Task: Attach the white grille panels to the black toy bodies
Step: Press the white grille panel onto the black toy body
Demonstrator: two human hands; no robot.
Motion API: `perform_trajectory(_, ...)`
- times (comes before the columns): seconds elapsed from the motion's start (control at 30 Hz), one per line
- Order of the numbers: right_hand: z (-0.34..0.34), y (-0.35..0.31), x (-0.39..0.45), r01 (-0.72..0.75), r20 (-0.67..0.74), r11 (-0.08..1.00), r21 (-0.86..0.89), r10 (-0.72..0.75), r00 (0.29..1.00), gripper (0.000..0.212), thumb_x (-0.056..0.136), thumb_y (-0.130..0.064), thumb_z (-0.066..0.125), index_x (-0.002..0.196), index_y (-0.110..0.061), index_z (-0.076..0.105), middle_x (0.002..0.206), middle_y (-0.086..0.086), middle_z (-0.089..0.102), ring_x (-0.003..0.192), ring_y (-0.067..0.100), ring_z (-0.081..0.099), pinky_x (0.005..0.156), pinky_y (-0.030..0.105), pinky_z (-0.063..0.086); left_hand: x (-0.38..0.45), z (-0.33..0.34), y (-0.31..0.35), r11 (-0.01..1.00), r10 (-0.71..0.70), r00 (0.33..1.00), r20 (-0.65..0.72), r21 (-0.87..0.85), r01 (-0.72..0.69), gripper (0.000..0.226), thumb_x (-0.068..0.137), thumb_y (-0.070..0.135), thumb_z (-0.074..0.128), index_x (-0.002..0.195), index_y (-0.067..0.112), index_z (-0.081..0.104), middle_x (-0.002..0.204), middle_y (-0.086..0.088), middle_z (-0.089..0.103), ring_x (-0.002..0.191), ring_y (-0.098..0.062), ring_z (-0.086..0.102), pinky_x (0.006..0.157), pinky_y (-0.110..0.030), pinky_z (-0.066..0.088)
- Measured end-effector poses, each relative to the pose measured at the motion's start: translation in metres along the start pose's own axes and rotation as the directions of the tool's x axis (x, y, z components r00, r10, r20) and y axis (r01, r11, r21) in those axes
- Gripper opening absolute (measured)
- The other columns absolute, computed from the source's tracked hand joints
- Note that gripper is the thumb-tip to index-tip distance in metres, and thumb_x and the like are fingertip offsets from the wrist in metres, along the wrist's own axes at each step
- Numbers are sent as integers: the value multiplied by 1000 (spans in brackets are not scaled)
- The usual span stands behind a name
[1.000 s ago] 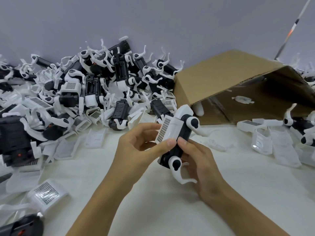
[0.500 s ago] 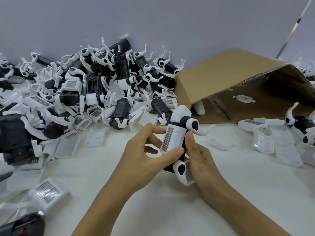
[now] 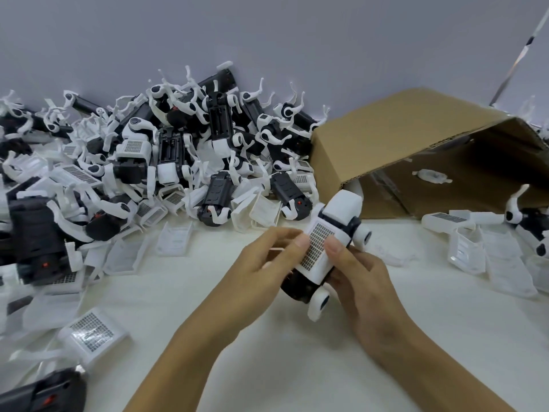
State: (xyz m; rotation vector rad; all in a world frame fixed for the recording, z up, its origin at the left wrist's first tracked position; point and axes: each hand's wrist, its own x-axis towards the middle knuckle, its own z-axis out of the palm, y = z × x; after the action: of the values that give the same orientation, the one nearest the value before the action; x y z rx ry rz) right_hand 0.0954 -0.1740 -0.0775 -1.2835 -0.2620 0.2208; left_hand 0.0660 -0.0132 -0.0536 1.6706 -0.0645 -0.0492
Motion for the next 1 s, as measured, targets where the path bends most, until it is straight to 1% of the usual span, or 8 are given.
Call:
perform_trajectory(0.13,2,-1,-1,7,-27,999,-44,-8,1000,46,80,-58,65,117,-33,72,113,3,76,107,20,72,85,33,60,-1,3,-1,1000,-5,997,76,13,4,35,94,46,53,101,23,78,96,-1,77,90,-16,69,89,-34,54)
perform_trajectory(0.23,3,-3,-1,52,-114,994,-97,-63,991,32,87,-54,67,104,-29,78,100,3,79,96,19,75,75,29,61,1,11,-3,996,43,999,-32,-83,-46,33,83,42,67,99,16,78,92,-2,78,84,-12,71,72,-19,53)
perform_trajectory(0.33,2,-7,-1,57,-145,989,-139,-78,986,33,83,-52,69,94,-24,82,93,4,80,90,18,76,78,29,61,3,16,-9,988,52,988,-147,-135,-72,38,73,42,75,96,12,75,90,-5,78,85,-18,74,71,-20,56)
perform_trajectory(0.5,-1,-8,-1,150,-162,972,-179,-179,970,29,80,-46,66,81,-24,83,79,-1,79,72,7,73,65,12,53,3,17,-12,987,100,978,-184,-106,-121,30,74,49,78,86,22,76,87,-5,78,81,-20,73,64,-23,54)
perform_trajectory(0.63,2,-6,-4,118,-97,977,-179,-137,986,25,85,-48,67,94,-29,81,93,-1,79,89,13,75,77,21,58,3,18,-13,986,104,984,-146,-113,-121,26,81,42,70,99,24,76,96,1,78,94,-15,73,79,-27,57)
perform_trajectory(0.77,1,-8,-4,172,-110,960,-220,-199,974,18,90,-35,64,90,-27,80,85,4,74,81,9,72,71,17,55,4,17,-13,970,226,959,-173,-45,-237,24,78,44,75,88,22,74,85,-1,76,83,-13,71,71,-22,54)
perform_trajectory(0.9,-1,-7,-2,34,-51,995,-98,-39,998,28,86,-41,65,98,-22,82,98,8,79,96,27,75,82,35,62,7,17,-17,971,231,943,-238,-9,-240,39,70,55,74,81,18,72,84,-4,75,80,-14,72,72,-24,55)
perform_trajectory(1.0,-3,-7,-3,92,-9,988,-123,-94,996,26,90,-32,63,109,-24,79,107,6,78,105,23,73,90,30,58,8,15,-20,948,311,919,-240,138,-285,40,75,56,71,97,23,77,89,3,75,87,-15,71,80,-28,56)
